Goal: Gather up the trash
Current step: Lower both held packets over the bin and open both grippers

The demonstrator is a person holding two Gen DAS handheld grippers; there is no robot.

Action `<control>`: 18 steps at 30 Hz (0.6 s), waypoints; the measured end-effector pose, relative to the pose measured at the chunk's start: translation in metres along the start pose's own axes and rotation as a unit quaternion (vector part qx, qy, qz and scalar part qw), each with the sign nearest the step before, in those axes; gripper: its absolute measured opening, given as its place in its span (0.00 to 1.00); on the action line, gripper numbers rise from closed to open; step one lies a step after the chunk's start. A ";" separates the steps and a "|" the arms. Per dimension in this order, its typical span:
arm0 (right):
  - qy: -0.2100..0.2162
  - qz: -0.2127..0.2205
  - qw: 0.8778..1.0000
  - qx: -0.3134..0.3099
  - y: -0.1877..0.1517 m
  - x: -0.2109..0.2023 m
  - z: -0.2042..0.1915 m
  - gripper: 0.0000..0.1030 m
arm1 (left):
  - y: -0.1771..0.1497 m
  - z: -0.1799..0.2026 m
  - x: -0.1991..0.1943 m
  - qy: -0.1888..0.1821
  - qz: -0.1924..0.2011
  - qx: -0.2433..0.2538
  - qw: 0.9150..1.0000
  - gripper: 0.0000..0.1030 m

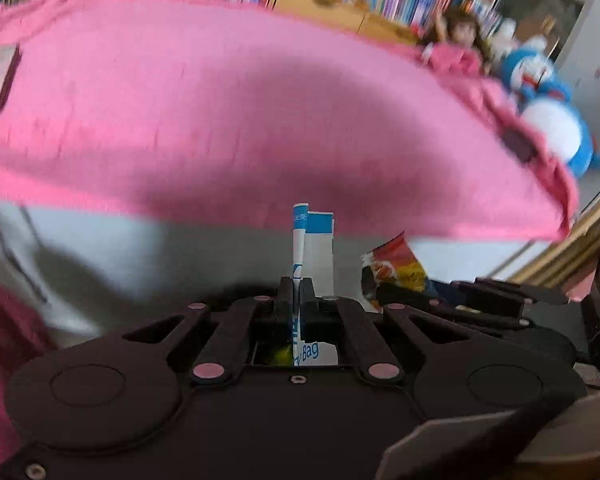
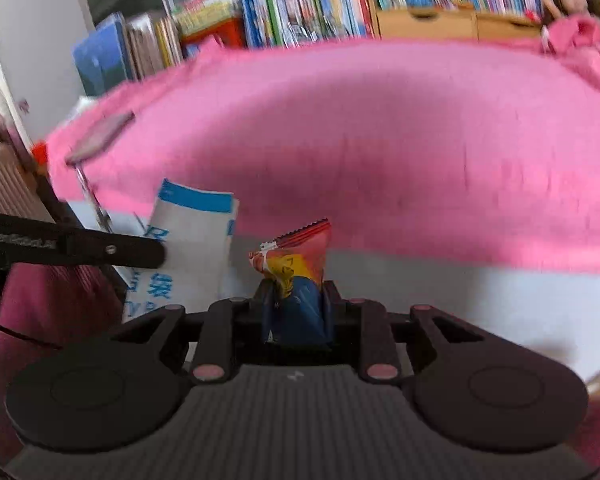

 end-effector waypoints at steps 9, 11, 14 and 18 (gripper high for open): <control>-0.006 -0.067 0.997 0.024 -0.040 0.047 0.006 0.29 | -0.055 -0.025 0.046 0.050 -0.088 0.007 0.995 0.03; -0.008 -0.073 0.997 0.024 -0.043 0.052 0.005 0.30 | -0.061 -0.028 0.051 0.055 -0.097 0.009 0.994 0.03; -0.007 -0.081 0.996 0.026 -0.046 0.058 0.005 0.31 | -0.068 -0.030 0.057 0.061 -0.110 0.011 0.992 0.04; -0.006 -0.086 0.996 0.026 -0.048 0.062 0.004 0.36 | -0.073 -0.032 0.060 0.061 -0.120 0.011 0.991 0.06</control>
Point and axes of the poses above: each gripper's, at about its wrist camera, not at the fingertips, and x roughly the way its jaws point, z to its right, y to its top, the point moved 8 cm from there along x, roughly the way its jaws point, and after that the axes turned 3 degrees about y, right-handed, at the moved point
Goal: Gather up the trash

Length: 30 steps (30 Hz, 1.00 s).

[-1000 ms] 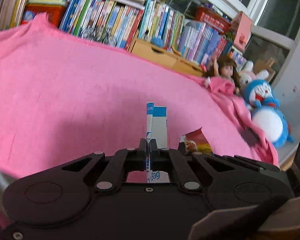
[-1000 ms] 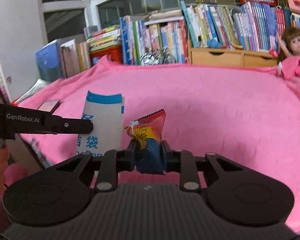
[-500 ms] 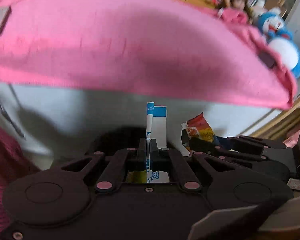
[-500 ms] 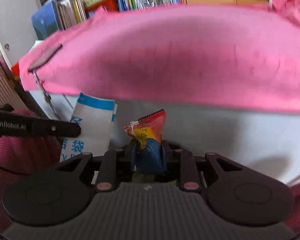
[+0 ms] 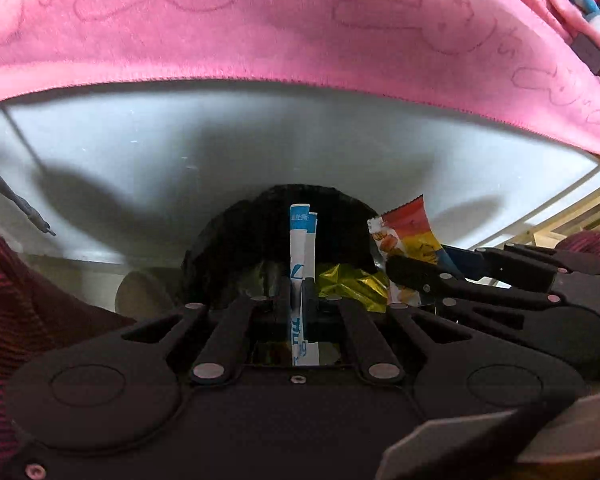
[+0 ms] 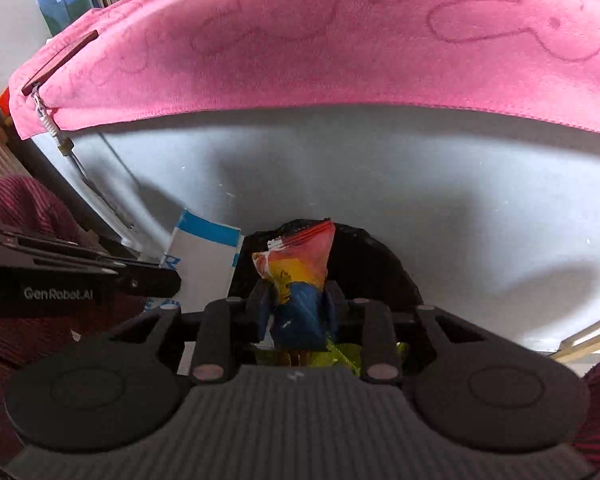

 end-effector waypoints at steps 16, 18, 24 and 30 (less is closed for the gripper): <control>-0.003 0.001 1.000 0.000 0.003 -0.003 0.005 0.59 | 0.022 0.018 0.007 0.008 0.002 -0.001 1.000 0.38; -0.005 0.003 1.000 0.002 0.004 -0.005 0.006 0.60 | 0.024 0.017 0.007 0.006 -0.001 -0.007 1.000 0.41; -0.015 0.009 1.000 0.001 0.005 -0.012 0.010 0.63 | 0.025 0.014 0.006 0.004 -0.001 -0.016 1.000 0.50; -0.026 0.013 1.000 0.011 0.005 -0.016 0.013 0.66 | 0.024 0.011 0.011 0.006 -0.018 -0.030 0.999 0.63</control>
Point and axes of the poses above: each gripper's, at about its wrist camera, not at the fingertips, and x roughly the way its jaws point, z to its right, y to its top, the point moved 8 cm from there along x, roughly the way its jaws point, and after that the axes turned 3 degrees about y, right-handed, at the moved point
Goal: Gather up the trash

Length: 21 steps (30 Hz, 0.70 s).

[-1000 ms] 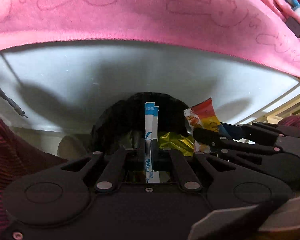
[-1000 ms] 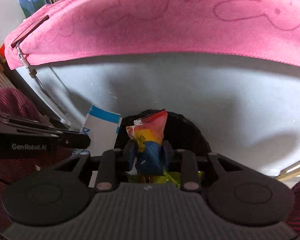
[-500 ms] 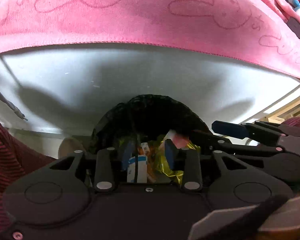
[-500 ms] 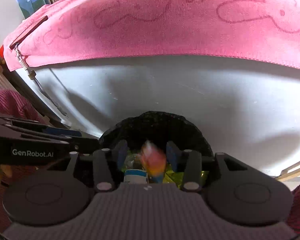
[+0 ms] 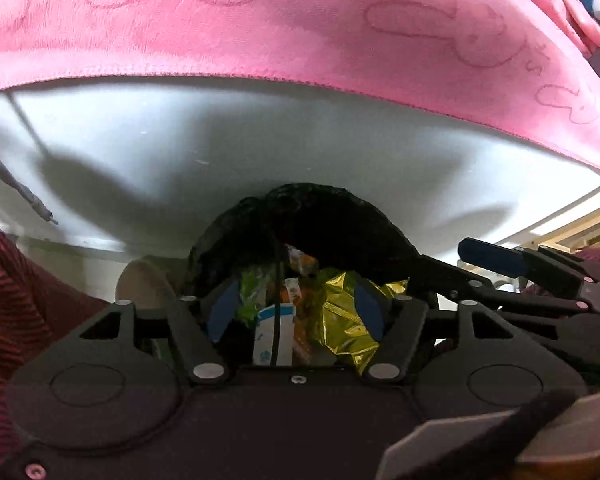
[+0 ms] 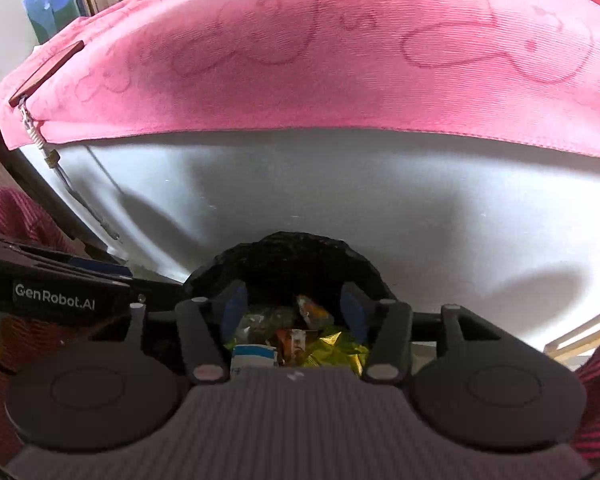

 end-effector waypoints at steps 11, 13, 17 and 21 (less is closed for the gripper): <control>-0.007 0.009 1.000 0.007 0.000 -0.007 0.002 0.72 | -0.005 -0.002 0.006 0.037 -0.004 0.013 0.999 0.85; -0.009 0.011 1.000 0.008 0.000 -0.009 0.002 0.72 | -0.005 -0.004 0.008 0.048 0.000 0.015 0.999 0.94; -0.009 0.014 1.000 0.015 0.000 -0.011 0.005 0.73 | -0.004 -0.007 0.008 0.052 0.005 0.015 0.999 0.97; -0.012 0.016 1.000 0.017 0.000 -0.013 0.006 0.74 | -0.004 -0.006 0.008 0.052 0.009 0.018 0.998 0.98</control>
Point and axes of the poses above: each gripper's, at about its wrist camera, not at the fingertips, and x roughly the way its jaws point, z to its right, y to its top, the point moved 8 cm from there along x, roughly the way its jaws point, and after that the axes turned 3 degrees about y, right-handed, at the moved point
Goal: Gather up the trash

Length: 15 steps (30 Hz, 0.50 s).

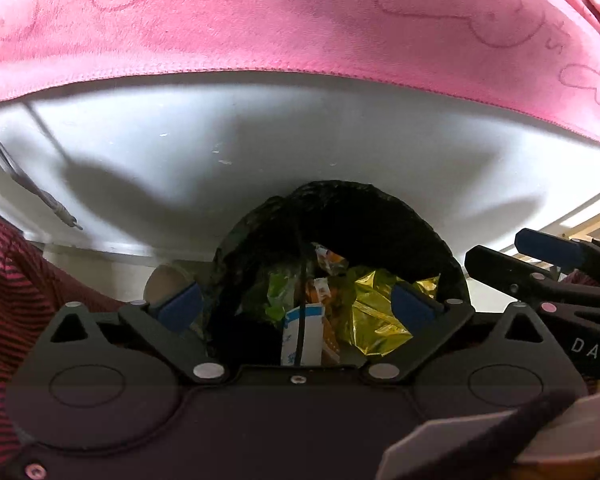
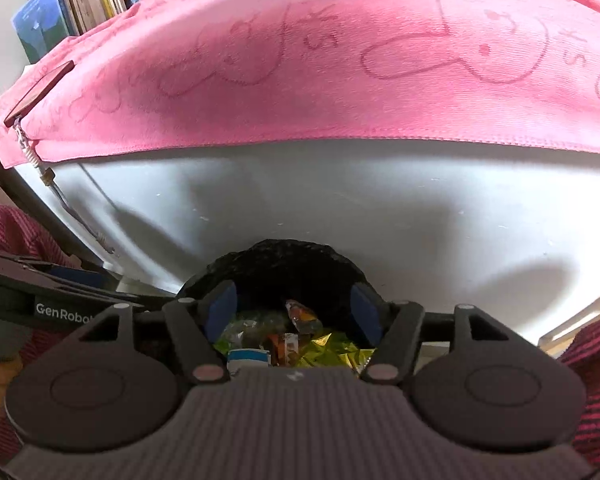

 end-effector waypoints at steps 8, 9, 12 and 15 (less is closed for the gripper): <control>-0.004 0.001 1.000 0.001 -0.001 0.000 -0.002 0.74 | -0.001 0.000 0.002 -0.005 0.004 0.000 1.000 0.98; -0.005 0.001 1.000 0.001 0.000 0.000 -0.003 0.74 | -0.001 0.000 0.002 -0.005 0.004 0.000 1.000 0.98; -0.006 0.000 1.000 0.003 0.000 0.001 -0.003 0.74 | 0.000 0.000 0.001 -0.005 0.007 0.002 1.000 0.98; -0.008 0.001 1.000 0.003 0.001 0.000 -0.004 0.74 | 0.002 0.000 0.000 -0.004 0.012 0.000 1.000 0.98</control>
Point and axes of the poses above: each gripper's, at about its wrist camera, not at the fingertips, and x roughly the way its jaws point, z to its right, y to its top, the point moved 8 cm from there along x, roughly the way its jaws point, and after that the axes turned 3 degrees about y, right-handed, at the moved point
